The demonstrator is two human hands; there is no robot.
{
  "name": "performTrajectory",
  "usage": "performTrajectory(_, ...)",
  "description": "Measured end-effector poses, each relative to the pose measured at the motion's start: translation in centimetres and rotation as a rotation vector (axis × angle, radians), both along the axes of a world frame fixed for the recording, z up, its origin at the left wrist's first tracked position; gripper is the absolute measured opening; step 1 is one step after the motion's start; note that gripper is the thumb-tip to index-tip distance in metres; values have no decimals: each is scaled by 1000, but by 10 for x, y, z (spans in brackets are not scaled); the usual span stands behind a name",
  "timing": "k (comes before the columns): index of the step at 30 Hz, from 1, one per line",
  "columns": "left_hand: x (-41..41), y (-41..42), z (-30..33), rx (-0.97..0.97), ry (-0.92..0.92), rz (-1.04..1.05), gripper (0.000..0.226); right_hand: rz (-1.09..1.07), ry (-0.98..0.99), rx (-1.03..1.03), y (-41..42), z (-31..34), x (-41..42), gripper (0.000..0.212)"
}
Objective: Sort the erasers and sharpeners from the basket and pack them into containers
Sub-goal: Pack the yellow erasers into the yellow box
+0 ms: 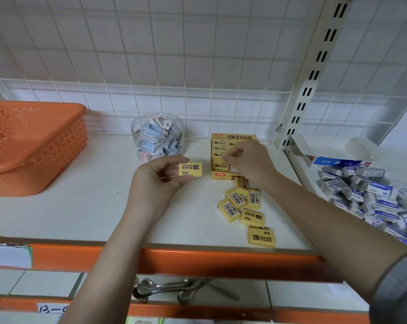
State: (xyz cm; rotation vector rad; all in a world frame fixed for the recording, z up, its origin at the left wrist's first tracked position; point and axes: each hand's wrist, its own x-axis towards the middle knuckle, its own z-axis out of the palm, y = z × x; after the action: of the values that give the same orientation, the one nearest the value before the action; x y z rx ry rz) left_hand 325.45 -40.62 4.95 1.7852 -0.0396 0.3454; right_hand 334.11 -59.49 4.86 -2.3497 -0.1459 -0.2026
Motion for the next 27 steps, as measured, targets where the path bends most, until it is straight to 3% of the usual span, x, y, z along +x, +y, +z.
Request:
performTrajectory(3,1,3,7,25,0,-41,41,113,6,150,1,19,-20,9)
performTrajectory(7,0,-1,21,-95,36,-148,47,326,136,313,6,32,-51,13)
performTrajectory(11,0,-2,31,9,52,-149,49,288,140,407,9,30,-66,11)
performTrajectory(17,-11,-24,20,-114,70,-163,28,155,151,754,11,25,-83,12)
performTrajectory(22,-18,-33,11,-216,21,-187,18,114,-11,520,7,19,-97,16)
performTrajectory(27,19,-14,26,125,46,-136,21,19,-9,211,-20,12,-94,12)
